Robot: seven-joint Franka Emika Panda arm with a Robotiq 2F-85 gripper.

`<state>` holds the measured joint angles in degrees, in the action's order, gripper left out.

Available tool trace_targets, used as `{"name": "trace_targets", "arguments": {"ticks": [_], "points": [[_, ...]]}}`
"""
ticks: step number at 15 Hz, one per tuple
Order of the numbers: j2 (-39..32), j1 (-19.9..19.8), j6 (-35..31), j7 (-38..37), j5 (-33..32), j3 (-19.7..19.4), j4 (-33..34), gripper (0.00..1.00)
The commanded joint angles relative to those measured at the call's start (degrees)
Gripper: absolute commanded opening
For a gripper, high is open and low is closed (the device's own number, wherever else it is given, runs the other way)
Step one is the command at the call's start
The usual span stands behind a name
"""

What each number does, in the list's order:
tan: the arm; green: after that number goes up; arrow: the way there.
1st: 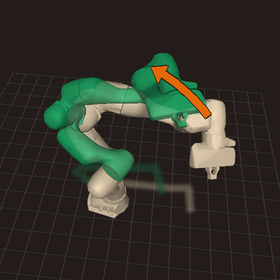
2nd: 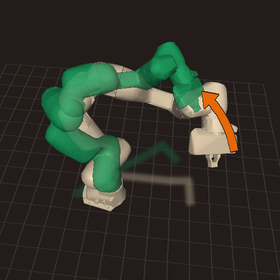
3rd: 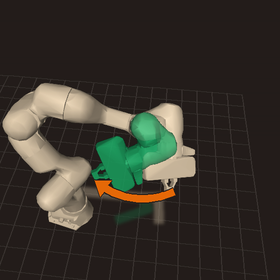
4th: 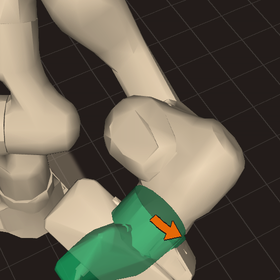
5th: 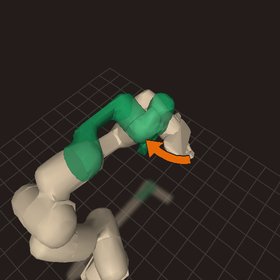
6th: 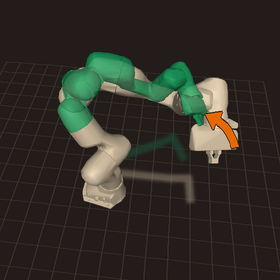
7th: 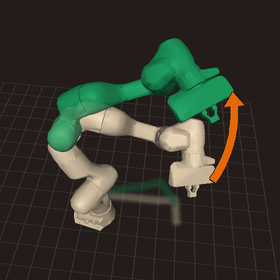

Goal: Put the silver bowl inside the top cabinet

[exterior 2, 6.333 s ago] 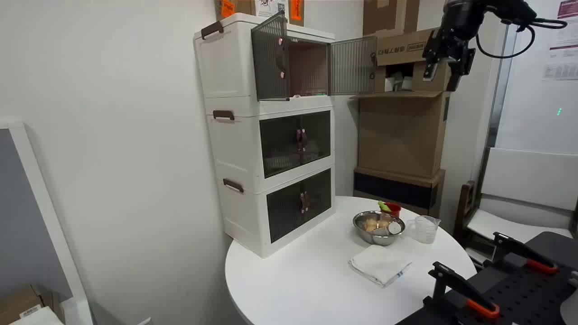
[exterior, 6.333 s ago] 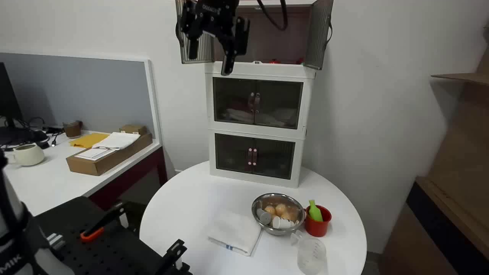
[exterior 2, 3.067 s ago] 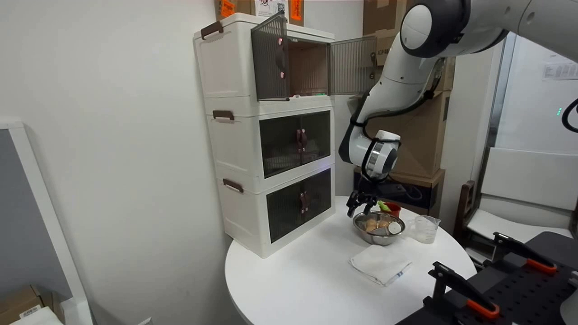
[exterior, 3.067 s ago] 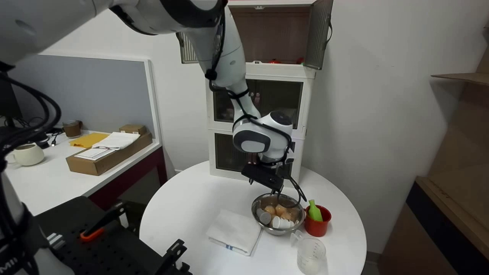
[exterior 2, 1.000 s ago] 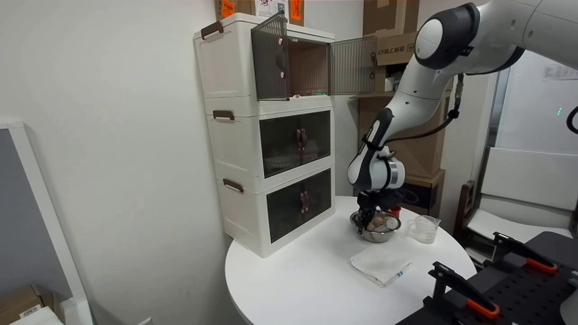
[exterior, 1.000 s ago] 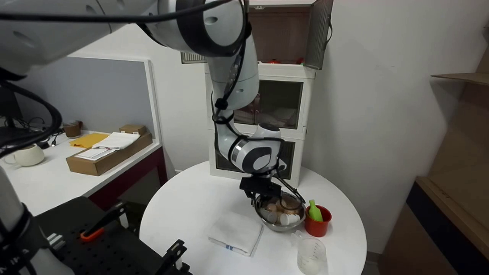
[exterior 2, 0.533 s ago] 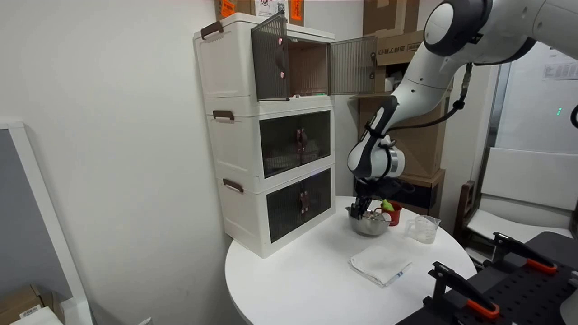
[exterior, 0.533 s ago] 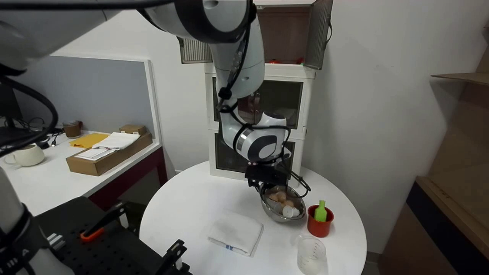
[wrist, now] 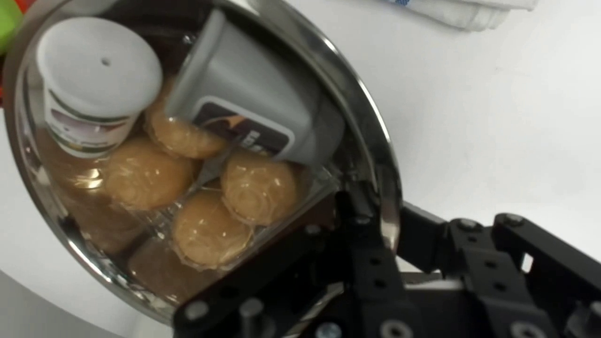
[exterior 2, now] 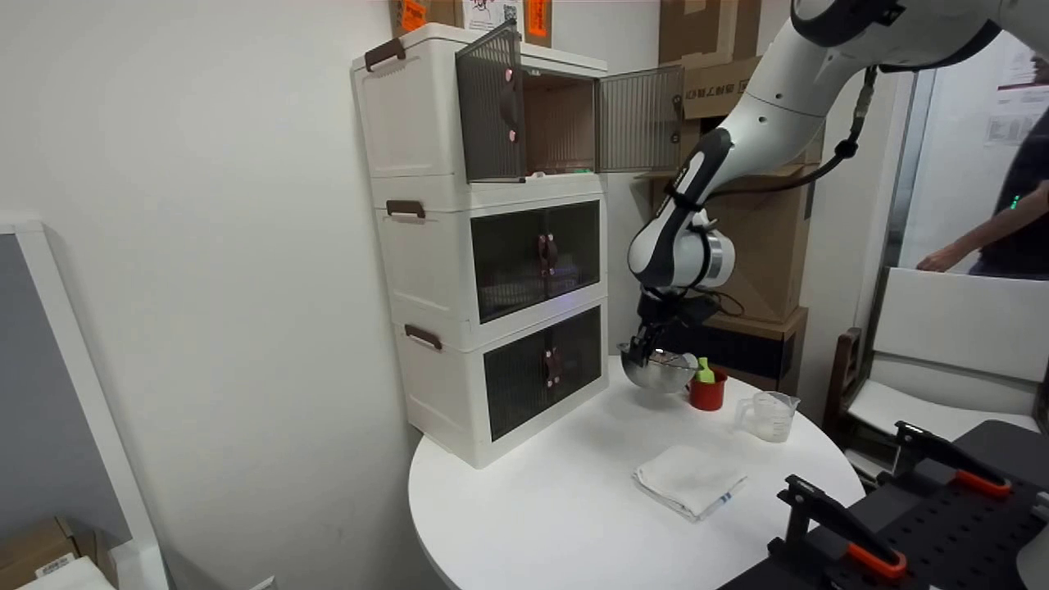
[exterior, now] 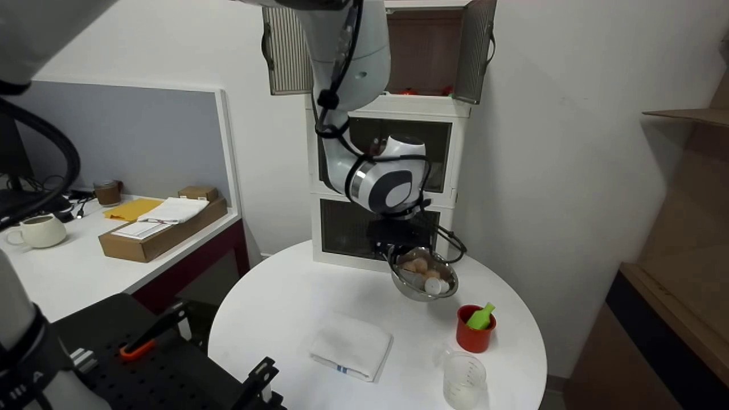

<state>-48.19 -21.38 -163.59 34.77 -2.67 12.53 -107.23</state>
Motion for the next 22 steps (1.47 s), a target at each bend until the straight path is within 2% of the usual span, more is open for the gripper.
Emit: {"name": "trace_targets", "arguments": {"ticks": [1, 4, 7, 8, 10, 13, 16, 19, 22], "points": [[7.6, -7.1, 2.1, 3.4, 3.4, 8.1, -6.4, 0.01], [13.8, -14.6, 6.1, 8.5, 10.3, 18.0, -10.3, 0.01], [20.5, -20.7, 12.9, 15.8, 20.3, 25.9, -11.7, 0.01], [23.2, -22.1, 16.2, 18.0, 23.8, 27.6, -11.8, 0.01], [29.4, -22.9, 23.6, 21.4, 30.5, 28.2, -11.6, 0.01], [38.2, -18.0, 33.2, 24.0, 35.4, 21.6, -10.8, 0.01], [44.3, -9.1, 41.1, 25.8, 35.2, 11.3, -9.4, 0.01], [47.5, 1.2, 46.3, 27.2, 30.2, 0.8, -6.4, 0.01], [48.2, 8.1, 49.1, 29.7, 24.0, -5.1, -1.8, 0.01]]}}
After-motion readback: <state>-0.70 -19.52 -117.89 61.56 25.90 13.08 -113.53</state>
